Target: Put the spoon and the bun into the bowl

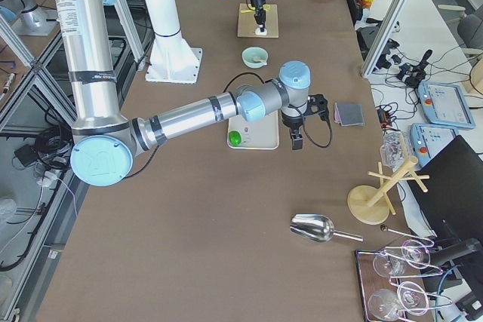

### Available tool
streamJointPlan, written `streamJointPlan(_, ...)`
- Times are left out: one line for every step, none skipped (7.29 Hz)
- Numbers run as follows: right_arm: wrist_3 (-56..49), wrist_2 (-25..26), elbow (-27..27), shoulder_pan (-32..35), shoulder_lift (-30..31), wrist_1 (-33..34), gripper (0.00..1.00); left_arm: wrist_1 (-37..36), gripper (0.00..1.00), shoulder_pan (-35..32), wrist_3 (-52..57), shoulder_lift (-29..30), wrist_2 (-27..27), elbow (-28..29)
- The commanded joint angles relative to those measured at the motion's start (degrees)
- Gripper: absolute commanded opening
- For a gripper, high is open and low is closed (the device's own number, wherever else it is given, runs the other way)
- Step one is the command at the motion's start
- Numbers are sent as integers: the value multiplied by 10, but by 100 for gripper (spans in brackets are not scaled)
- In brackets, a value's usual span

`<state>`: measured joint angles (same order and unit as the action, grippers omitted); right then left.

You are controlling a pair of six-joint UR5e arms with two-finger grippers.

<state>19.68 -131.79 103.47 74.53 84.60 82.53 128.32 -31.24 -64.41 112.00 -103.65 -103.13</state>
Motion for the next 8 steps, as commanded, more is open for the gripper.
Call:
streamJointPlan(0,0,0,9,10,0,100,-3,0,44,-30,62,57,46)
streamJointPlan(0,0,1,9,11,0,100,-1,63,45,-25,66,57,65)
streamJointPlan(-1,0,1,9,11,0,100,1,97,46,-24,67,62,69)
streamJointPlan(-1,10,3,9,11,0,100,1,99,45,-21,67,61,66)
streamJointPlan(-1,11,3,9,12,0,100,-3,99,43,-19,65,57,58)
streamJointPlan(-2,11,4,9,20,-4,100,-24,99,21,9,60,31,51)
streamJointPlan(-2,12,-2,8,58,-53,100,-103,100,-34,80,59,-52,36)
streamJointPlan(0,9,-22,8,100,-133,100,-175,100,-91,164,56,-121,13)
